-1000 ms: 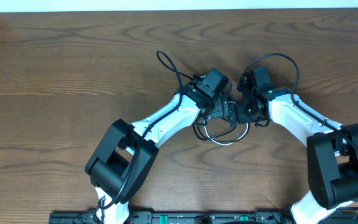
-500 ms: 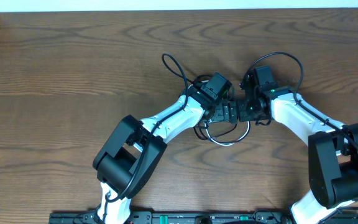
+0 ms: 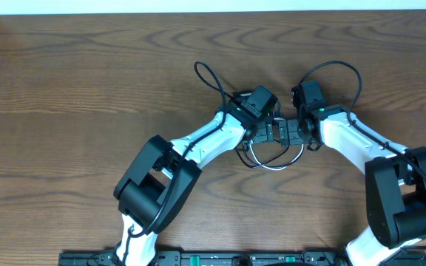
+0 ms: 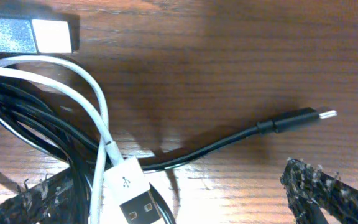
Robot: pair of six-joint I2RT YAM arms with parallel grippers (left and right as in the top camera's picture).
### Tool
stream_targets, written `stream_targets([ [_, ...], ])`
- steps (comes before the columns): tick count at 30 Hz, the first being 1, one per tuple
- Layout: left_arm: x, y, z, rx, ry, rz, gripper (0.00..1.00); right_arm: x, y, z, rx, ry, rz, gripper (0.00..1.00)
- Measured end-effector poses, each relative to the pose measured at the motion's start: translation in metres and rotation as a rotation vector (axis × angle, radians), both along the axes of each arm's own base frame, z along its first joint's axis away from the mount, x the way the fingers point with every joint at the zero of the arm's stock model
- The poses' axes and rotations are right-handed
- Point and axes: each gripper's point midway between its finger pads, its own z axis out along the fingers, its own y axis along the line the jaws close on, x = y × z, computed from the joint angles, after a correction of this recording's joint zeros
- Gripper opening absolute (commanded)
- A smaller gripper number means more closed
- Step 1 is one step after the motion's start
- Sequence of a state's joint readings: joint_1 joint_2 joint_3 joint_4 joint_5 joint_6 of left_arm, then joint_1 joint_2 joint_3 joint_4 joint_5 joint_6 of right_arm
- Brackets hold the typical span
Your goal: Untangle cables
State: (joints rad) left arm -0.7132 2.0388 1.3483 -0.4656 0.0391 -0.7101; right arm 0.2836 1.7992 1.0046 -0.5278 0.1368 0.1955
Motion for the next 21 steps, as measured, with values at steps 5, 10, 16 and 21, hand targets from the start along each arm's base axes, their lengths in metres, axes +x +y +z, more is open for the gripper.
stream_targets([
  [5,0.003,0.003,-0.001,0.022,-0.013,0.007,0.89,0.000,0.000,0.002,-0.041,-0.016,0.006,0.99],
  [10,0.003,0.011,-0.003,0.062,-0.017,0.017,0.98,0.003,-0.001,0.005,-0.087,-0.038,0.010,0.99],
  [16,0.002,0.007,0.003,-0.021,0.064,0.006,0.98,0.003,0.001,0.005,-0.072,-0.040,0.014,0.99],
  [21,0.000,0.007,0.013,-0.077,0.097,0.007,0.98,-0.001,0.014,0.010,-0.004,-0.031,0.056,0.99],
])
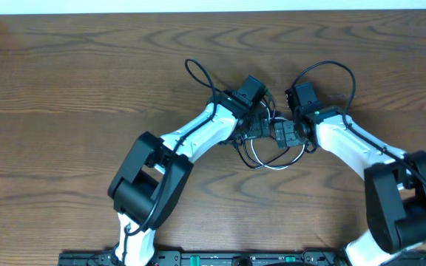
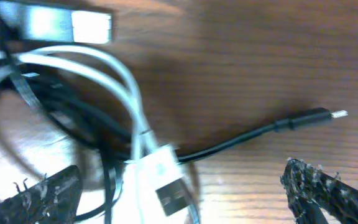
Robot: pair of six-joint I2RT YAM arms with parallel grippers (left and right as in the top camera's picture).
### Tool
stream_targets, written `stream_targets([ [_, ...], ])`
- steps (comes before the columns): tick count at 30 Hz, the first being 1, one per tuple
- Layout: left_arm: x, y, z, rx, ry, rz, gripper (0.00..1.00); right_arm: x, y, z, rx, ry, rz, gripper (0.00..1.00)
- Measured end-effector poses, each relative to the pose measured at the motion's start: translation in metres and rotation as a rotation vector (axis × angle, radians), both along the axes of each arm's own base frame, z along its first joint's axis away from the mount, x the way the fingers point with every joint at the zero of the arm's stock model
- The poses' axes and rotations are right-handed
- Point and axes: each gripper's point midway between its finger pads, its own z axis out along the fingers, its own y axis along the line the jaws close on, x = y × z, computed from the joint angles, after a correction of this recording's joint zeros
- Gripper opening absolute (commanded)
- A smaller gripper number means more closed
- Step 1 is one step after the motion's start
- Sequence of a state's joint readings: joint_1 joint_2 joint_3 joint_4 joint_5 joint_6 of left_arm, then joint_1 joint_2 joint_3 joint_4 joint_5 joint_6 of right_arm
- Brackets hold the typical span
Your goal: Untangle cables
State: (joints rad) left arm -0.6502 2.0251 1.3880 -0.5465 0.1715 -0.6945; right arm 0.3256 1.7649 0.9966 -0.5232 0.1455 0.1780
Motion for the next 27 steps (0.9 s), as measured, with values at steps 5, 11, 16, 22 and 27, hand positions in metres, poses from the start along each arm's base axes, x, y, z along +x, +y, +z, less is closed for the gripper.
stream_targets([
  [5,-0.003,-0.014,0.018,-0.051,-0.027,-0.028,0.97,0.000,0.004,0.032,0.054,-0.061,0.010,0.99],
  [11,-0.009,-0.039,0.019,-0.094,-0.067,-0.077,0.97,0.001,-0.014,0.037,0.059,-0.065,-0.040,0.99],
  [16,-0.015,-0.039,0.006,-0.066,-0.048,-0.086,0.94,-0.004,-0.017,0.012,0.044,-0.009,-0.045,0.99],
  [22,-0.017,-0.035,-0.004,-0.043,-0.031,-0.079,0.94,0.002,-0.015,-0.010,0.045,0.006,-0.043,0.99],
  [27,-0.015,-0.036,-0.006,-0.039,-0.032,-0.070,0.94,0.002,-0.015,-0.010,0.045,0.004,-0.044,0.99],
])
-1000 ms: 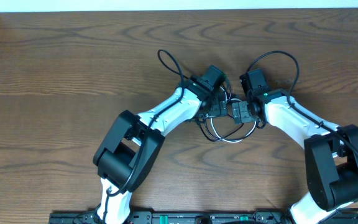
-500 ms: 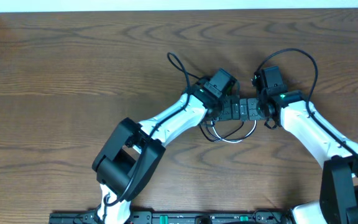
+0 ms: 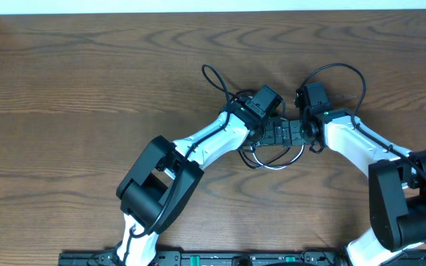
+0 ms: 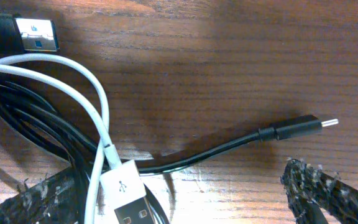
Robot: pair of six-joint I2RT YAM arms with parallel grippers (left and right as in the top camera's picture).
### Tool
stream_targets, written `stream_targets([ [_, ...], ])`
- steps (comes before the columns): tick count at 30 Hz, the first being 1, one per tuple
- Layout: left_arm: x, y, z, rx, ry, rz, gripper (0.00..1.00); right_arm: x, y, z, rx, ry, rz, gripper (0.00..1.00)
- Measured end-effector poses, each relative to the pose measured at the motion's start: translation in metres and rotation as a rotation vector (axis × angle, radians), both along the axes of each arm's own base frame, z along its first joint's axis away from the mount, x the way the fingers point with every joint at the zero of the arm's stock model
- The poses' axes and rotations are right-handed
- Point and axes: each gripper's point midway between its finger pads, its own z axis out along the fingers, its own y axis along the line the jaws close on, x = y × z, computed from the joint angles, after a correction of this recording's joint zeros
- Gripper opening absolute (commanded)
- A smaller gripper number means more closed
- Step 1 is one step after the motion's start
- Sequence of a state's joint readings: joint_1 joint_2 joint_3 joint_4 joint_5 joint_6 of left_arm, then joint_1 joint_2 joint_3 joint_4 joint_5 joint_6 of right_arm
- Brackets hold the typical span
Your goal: Untangle cables
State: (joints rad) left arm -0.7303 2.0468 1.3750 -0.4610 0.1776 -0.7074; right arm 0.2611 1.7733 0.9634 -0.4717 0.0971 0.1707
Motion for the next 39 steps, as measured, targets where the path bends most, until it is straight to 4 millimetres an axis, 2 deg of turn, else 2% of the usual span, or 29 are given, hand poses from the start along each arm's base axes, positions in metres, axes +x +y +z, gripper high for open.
stream_targets([
  [5,0.005,0.003,-0.002,0.027,-0.011,0.031,0.94,-0.001,0.000,0.000,0.000,0.003,0.000,0.99],
  [8,0.002,0.020,-0.006,0.108,-0.002,0.081,0.94,-0.001,0.000,0.000,0.001,0.005,-0.004,0.99],
  [12,0.006,0.029,-0.008,0.151,-0.020,0.123,0.94,-0.002,0.000,0.000,0.005,0.007,-0.011,0.99],
  [20,0.014,0.027,-0.007,0.142,-0.053,0.150,0.98,-0.002,0.005,-0.001,0.050,0.016,-0.005,0.99],
  [33,0.016,0.023,-0.008,0.158,-0.081,0.154,0.98,-0.002,0.010,-0.001,0.075,0.019,0.005,0.99],
  [37,0.020,0.019,-0.009,0.169,-0.105,0.155,1.00,-0.002,0.000,-0.002,0.024,0.016,-0.017,0.99],
  [39,0.016,0.028,-0.011,0.217,-0.074,0.158,1.00,-0.002,-0.010,0.000,-0.025,0.009,-0.050,0.99],
])
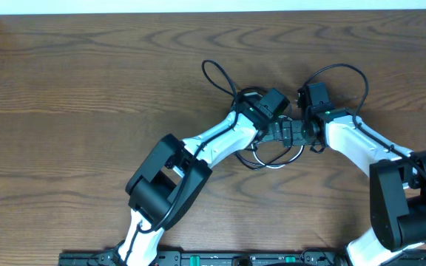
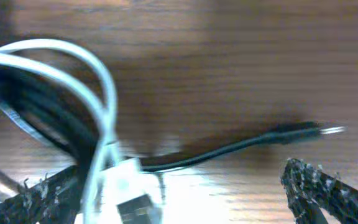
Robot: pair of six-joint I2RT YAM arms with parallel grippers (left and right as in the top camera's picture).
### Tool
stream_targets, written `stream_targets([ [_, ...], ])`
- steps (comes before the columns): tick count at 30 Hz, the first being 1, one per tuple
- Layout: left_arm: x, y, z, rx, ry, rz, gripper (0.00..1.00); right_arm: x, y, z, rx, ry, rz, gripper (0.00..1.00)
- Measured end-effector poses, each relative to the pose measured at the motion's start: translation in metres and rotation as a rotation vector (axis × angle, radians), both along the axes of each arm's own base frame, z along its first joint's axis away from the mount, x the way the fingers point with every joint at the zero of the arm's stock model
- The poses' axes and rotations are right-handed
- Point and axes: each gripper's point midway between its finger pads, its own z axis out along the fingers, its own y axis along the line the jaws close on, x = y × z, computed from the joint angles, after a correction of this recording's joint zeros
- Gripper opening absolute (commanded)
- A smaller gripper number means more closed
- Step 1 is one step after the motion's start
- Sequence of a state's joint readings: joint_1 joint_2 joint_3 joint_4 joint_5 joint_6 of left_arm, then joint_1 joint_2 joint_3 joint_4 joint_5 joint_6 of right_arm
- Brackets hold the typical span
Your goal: Untangle cables
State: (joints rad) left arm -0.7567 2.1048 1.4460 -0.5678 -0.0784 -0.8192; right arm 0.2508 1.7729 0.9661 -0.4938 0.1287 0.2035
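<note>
A tangle of black and white cables (image 1: 274, 157) lies on the wooden table (image 1: 87, 89), partly under both grippers. My left gripper (image 1: 278, 133) sits over the tangle from the left; its fingers cannot be made out. My right gripper (image 1: 296, 133) faces it from the right. The blurred right wrist view shows the right gripper (image 2: 185, 202) open, with its fingertips (image 2: 328, 186) far apart. A white USB plug (image 2: 128, 190) lies between them near the left finger. Its white cable (image 2: 98, 74) loops over black strands (image 2: 30, 106). A thin black lead ends in a small plug (image 2: 300, 131).
The arms' own black wiring loops stand up behind each wrist, one at the left (image 1: 217, 76) and one at the right (image 1: 346, 74). The arm bases and a black rail (image 1: 220, 258) line the front edge. A pale wall strip (image 1: 198, 6) bounds the far side.
The left arm has shifted slightly right, closer to the right wrist. In the right wrist view the black USB plug at the upper left is gone from sight, and the picture is blurred.
Both grippers were over the tangle at the table's middle, the right one open. Then both stood further left, with the cables shifted in the wrist view. Then they were back to the right. Now the left arm is nearer still, and the right gripper stays open.
</note>
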Motion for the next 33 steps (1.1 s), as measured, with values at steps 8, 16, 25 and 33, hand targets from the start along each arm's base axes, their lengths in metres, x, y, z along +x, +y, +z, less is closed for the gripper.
stream_targets([
  [8,0.000,0.099,0.005,0.248,0.208,0.099,0.95,0.005,-0.024,0.007,-0.126,-0.040,-0.073,0.99],
  [16,0.014,0.196,0.010,0.336,0.304,0.245,0.92,0.005,-0.026,0.008,-0.140,-0.046,-0.081,0.99],
  [25,0.035,0.293,0.051,0.272,0.241,0.482,0.92,0.006,-0.029,0.009,-0.154,-0.053,-0.092,0.99],
  [33,0.036,0.347,0.078,0.068,0.214,0.614,0.87,0.008,-0.010,0.008,-0.057,-0.030,-0.030,0.99],
])
